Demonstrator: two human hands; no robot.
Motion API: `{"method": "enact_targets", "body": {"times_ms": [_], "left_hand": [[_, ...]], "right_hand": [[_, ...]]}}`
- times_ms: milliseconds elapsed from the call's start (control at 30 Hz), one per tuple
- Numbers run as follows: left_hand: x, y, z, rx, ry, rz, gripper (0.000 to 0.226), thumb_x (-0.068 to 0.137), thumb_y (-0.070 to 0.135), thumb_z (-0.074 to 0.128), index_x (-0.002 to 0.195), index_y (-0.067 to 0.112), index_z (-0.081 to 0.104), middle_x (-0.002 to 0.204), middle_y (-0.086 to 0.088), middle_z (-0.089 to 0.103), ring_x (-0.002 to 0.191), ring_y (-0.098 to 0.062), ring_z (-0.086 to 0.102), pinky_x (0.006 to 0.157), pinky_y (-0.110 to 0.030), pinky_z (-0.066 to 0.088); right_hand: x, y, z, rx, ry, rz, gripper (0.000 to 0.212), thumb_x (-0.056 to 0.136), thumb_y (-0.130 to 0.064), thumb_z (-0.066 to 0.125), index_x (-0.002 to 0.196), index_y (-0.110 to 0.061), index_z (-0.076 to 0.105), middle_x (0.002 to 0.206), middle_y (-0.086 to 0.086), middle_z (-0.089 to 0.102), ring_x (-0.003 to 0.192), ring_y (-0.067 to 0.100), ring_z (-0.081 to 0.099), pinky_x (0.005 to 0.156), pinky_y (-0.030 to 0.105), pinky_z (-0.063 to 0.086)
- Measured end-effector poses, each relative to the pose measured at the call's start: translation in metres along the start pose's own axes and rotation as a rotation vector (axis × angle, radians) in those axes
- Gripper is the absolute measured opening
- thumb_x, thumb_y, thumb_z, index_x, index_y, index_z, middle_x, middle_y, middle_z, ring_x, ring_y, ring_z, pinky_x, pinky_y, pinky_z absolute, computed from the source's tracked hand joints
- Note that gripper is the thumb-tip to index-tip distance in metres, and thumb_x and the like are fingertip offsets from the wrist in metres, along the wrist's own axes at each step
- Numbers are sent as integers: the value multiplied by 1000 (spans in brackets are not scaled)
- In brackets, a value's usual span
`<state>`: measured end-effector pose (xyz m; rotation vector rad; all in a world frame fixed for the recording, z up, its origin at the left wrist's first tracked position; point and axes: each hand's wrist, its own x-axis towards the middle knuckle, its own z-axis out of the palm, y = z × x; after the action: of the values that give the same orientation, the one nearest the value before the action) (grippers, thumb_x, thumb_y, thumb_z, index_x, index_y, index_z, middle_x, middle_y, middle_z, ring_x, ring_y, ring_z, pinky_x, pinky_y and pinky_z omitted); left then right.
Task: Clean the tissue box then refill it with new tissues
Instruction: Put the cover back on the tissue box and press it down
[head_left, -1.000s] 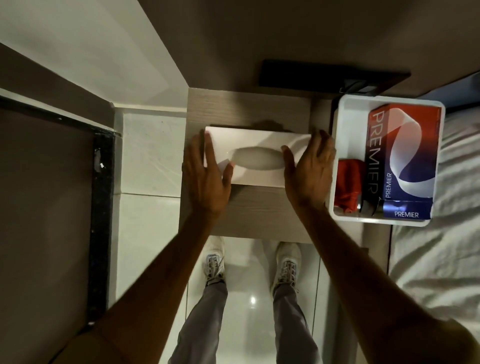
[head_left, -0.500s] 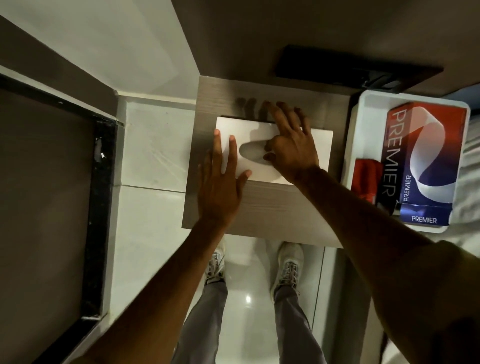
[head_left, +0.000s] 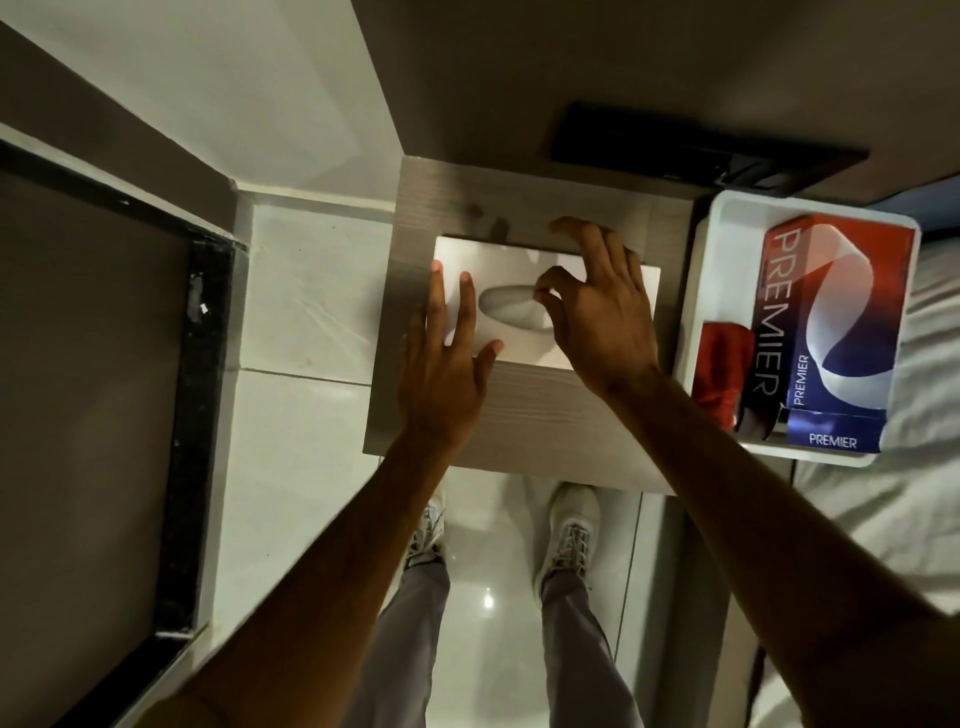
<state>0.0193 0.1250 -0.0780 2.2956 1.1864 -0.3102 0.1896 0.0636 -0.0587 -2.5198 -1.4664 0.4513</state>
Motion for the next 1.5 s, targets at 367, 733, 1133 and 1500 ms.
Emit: {"method": "enact_targets", "body": {"times_ms": [367, 733, 1133, 1500], "left_hand": [[3, 0, 1, -63, 11, 20, 94, 84, 68, 5, 165, 20, 6, 174, -10, -9, 162, -29, 8, 126, -51, 31], [1, 3, -1, -16, 2, 6, 92, 83, 65, 5, 165, 22, 5, 174, -9, -10, 163, -26, 4, 128, -47, 29], [1, 4, -4, -69, -1, 14, 109, 76, 80, -23, 165, 21, 3, 174, -9, -12, 163, -26, 3, 130, -46, 26], [0, -1, 12, 80, 40, 4, 76, 106, 59, 27, 165, 23, -5, 174, -9, -16, 161, -32, 10, 123, -50, 38]], "right_hand": [[10, 2, 23, -86, -127, -28, 21, 78, -37, 84, 95, -25, 80, 159, 4, 38, 150, 35, 28, 123, 50, 29], [-5, 0, -7, 50, 9, 37, 17, 94, -25, 69, 104, -12, 77, 154, 8, 45, 144, 30, 41, 109, 49, 48], [-12, 4, 6, 213, 83, 141, 30, 98, -34, 62, 117, -14, 72, 147, 4, 48, 121, 24, 60, 92, 41, 60], [-74, 18, 27, 135, 71, 420, 73, 94, -56, 54, 157, -24, 33, 166, 12, 22, 151, 33, 28, 111, 58, 44]]}}
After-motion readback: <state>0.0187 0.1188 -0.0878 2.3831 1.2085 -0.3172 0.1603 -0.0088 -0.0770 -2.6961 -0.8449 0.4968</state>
